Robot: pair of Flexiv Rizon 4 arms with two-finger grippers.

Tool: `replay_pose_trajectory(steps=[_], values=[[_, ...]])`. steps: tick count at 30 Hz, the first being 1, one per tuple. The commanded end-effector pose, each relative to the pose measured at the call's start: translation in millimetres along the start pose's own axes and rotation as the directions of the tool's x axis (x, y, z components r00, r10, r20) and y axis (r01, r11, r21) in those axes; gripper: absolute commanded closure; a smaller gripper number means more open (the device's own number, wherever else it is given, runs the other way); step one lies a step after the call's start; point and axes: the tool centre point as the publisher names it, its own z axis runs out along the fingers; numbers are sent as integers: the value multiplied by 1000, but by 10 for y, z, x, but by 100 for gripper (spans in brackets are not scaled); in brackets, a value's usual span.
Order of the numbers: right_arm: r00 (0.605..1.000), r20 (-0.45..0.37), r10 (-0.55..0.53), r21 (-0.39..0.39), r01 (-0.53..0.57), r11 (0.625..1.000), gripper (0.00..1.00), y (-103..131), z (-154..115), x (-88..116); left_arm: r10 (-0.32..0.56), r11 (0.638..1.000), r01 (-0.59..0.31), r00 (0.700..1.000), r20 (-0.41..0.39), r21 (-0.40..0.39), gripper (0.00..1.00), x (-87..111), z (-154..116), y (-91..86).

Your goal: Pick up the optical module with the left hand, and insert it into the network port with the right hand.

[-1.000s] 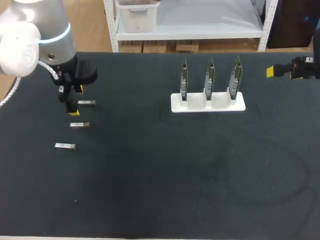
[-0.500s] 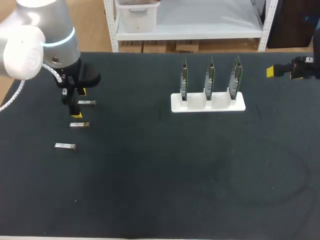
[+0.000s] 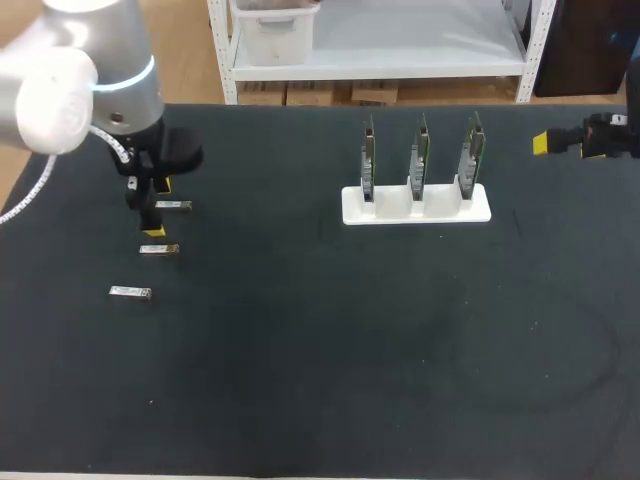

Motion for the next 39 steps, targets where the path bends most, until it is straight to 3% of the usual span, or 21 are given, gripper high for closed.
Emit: replay_pose_trajectory(steps=[1, 2, 5, 9, 26, 34, 39], values=[[1000, 1, 1, 3, -1, 1000, 0, 7, 0, 3, 0, 1000, 0, 1000, -4, 7, 0, -18, 13, 59], [1000, 1, 1, 3, -1, 1000, 0, 7, 0, 3, -1, 1000, 1, 1000, -4, 6, 5, -20, 14, 63], [1000, 1, 1, 3, -1, 1000, 0, 7, 0, 3, -3, 1000, 3, 1000, -3, 5, 63, -21, 21, 70], [1000, 1, 1, 3, -1, 1000, 0, 7, 0, 3, -1, 1000, 1, 1000, -3, 3, 100, -23, 24, 69], [1000, 1, 1, 3, -1, 1000, 0, 7, 0, 3, -6, 1000, 6, 1000, 15, -3, 100, 39, 2, 67], [1000, 1, 1, 3, -1, 1000, 0, 7, 0, 3, -72, 996, 78, 987, 145, -31, 100, -25, -226, 92], [1000, 1, 1, 3, -1, 1000, 0, 7, 0, 3, -148, 983, 174, 948, 283, -67, 100, -123, -477, 124]])
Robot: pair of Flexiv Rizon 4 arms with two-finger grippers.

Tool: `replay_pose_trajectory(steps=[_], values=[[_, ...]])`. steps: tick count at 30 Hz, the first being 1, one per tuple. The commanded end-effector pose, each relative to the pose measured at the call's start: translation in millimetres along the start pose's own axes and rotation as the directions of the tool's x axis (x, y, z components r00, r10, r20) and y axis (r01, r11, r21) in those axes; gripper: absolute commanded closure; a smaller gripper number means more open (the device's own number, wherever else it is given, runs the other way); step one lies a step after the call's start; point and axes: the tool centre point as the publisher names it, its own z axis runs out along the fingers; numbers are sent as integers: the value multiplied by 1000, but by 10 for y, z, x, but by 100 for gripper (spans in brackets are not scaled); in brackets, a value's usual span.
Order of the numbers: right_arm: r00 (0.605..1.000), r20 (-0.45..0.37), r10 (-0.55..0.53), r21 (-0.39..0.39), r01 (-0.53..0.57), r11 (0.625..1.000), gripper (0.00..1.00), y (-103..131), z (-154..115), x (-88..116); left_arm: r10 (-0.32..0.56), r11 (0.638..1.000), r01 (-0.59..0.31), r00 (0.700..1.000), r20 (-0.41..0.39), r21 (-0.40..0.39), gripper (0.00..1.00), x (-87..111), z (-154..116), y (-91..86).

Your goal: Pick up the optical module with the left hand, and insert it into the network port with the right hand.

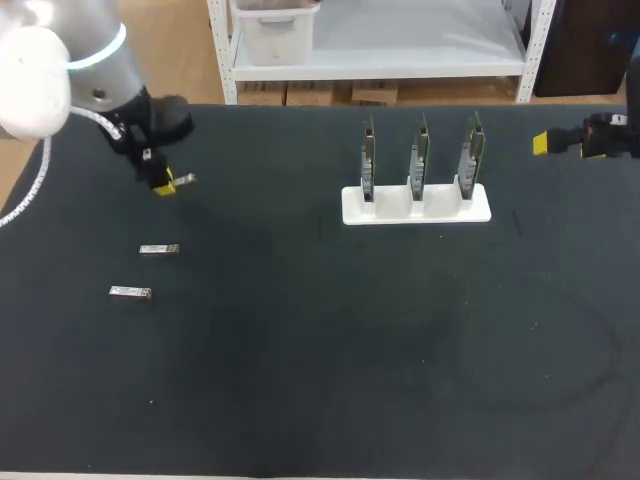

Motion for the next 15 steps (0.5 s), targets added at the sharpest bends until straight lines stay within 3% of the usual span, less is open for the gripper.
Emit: replay_pose_trajectory(steps=[1, 8, 14, 15], values=[[1000, 1, 1, 3, -1, 1000, 0, 6, 0, 3, -38, 997, 45, 991, 127, -56, 100, 8, -188, -109], [1000, 1, 1, 3, -1, 1000, 0, 6, 0, 3, -85, 989, 119, 943, 320, -85, 100, -225, -518, -152], [1000, 1, 1, 3, -1, 1000, 0, 6, 0, 3, -121, 982, 176, 874, 471, -74, 100, -434, -767, -172], [1000, 1, 1, 3, -1, 1000, 0, 6, 0, 3, -133, 979, 192, 851, 508, -65, 100, -472, -809, -169]])
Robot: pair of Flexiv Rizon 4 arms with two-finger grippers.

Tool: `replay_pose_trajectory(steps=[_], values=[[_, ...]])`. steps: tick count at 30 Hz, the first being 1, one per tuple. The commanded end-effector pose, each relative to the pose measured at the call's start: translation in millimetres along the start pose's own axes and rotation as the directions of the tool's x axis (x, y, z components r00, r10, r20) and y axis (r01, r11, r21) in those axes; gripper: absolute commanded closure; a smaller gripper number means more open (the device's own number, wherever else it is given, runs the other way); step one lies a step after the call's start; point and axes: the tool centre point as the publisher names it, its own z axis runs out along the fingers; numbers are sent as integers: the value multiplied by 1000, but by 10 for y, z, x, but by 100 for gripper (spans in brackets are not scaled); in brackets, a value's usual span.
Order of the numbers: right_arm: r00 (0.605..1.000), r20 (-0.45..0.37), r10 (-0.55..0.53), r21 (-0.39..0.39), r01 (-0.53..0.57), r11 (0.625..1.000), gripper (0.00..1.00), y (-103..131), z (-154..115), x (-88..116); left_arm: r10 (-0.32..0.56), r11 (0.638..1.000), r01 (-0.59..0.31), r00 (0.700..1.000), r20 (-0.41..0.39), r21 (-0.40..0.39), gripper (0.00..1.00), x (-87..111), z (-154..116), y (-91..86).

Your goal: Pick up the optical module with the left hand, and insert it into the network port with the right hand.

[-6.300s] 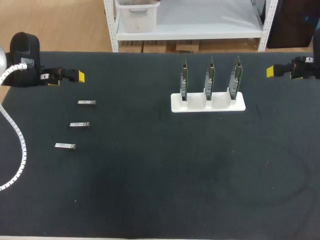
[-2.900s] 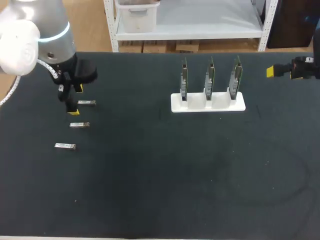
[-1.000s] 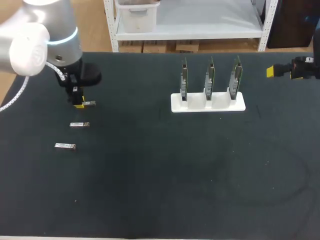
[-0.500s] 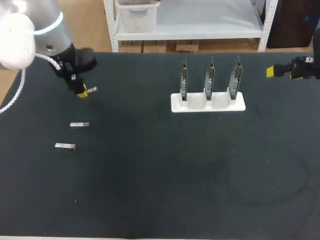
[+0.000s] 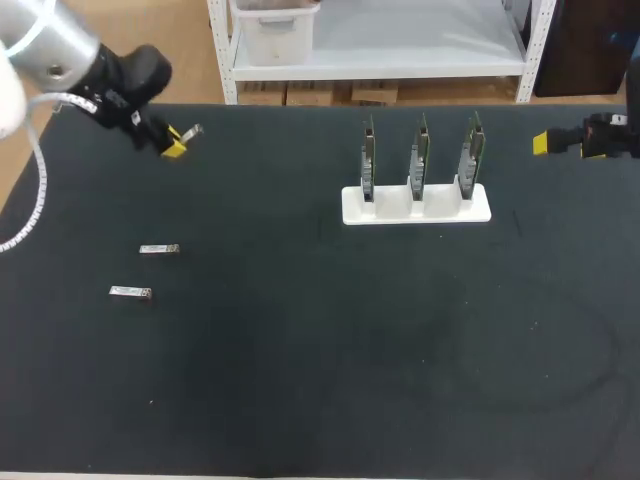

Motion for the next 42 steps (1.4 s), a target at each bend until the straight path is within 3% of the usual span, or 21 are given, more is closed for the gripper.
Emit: replay_pose_trajectory(steps=[1, 6, 14, 33, 42], values=[[1000, 1, 1, 3, -1, 1000, 0, 6, 0, 3, -42, 999, 46, 974, 223, -13, 100, -66, -147, -100], [1000, 1, 1, 3, -1, 1000, 0, 6, 0, 3, -52, 998, 61, 930, 365, -12, 100, -270, -251, -125], [1000, 1, 1, 3, -1, 1000, 0, 6, 0, 3, -56, 998, 58, 872, 485, 11, 100, -600, -379, -194], [1000, 1, 1, 3, -1, 1000, 0, 6, 0, 3, 49, 987, -131, 798, 601, 94, 100, -1365, -365, -624], [1000, 1, 1, 3, -1, 1000, 0, 6, 0, 3, -14, 968, -152, 763, 647, 199, 100, -1733, -317, -854]])
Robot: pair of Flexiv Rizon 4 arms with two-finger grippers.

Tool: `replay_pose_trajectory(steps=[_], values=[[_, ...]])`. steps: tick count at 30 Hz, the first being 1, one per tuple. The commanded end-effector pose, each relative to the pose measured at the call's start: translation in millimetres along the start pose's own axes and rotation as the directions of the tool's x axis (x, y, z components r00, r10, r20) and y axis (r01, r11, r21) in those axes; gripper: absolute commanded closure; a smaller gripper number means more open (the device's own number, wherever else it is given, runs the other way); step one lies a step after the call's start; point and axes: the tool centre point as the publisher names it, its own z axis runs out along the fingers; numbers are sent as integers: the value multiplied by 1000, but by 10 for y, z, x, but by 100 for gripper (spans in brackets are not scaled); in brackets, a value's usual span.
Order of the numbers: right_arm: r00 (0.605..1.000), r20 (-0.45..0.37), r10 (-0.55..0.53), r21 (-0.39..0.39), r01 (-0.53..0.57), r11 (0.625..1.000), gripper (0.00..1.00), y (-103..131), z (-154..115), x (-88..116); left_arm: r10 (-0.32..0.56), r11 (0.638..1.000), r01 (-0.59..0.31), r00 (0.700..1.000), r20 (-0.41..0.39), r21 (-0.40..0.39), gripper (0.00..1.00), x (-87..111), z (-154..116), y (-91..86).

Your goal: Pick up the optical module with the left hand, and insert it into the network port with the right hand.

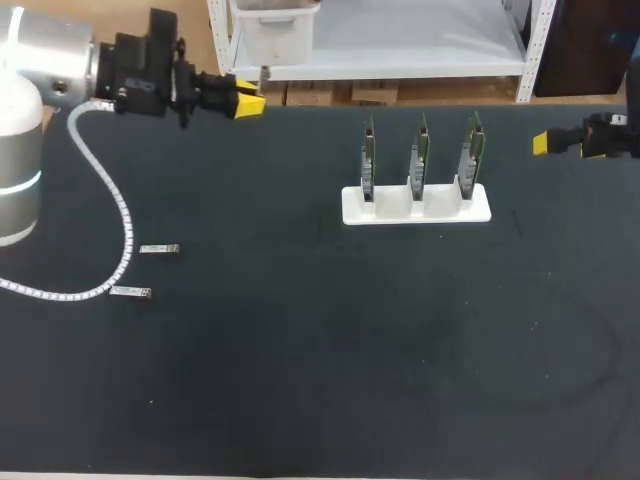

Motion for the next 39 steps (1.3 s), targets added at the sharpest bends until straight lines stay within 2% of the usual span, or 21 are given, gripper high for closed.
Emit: replay_pose_trajectory(steps=[1, 6, 19, 25, 26, 34, 39], values=[[1000, 1, 1, 3, -1, 1000, 0, 7, 0, 3, 4, 999, -4, 1000, 13, 41, 100, -72, 184, 8], [1000, 1, 1, 3, -1, 1000, 0, 7, 0, 3, 30, 996, -32, 999, 22, 79, 100, -147, 352, -112], [1000, 1, 1, 3, -1, 1000, 0, 7, 0, 3, 16, 990, -31, 994, 111, 138, 100, -356, 800, -214], [1000, 1, 1, 3, -1, 1000, 0, 7, 0, 3, -10, 990, -10, 990, 143, 141, 100, -395, 1039, -195], [1000, 1, 1, 3, -1, 1000, 0, 7, 0, 3, 5, 991, -26, 988, 152, 133, 100, -392, 1060, -200], [1000, 1, 1, 3, -1, 1000, 0, 7, 0, 3, -48, 991, 24, 981, 186, 130, 100, -379, 1238, -143], [1000, 1, 1, 3, -1, 1000, 0, 7, 0, 3, -21, 996, 5, 981, 194, 85, 100, -338, 1359, -51]])
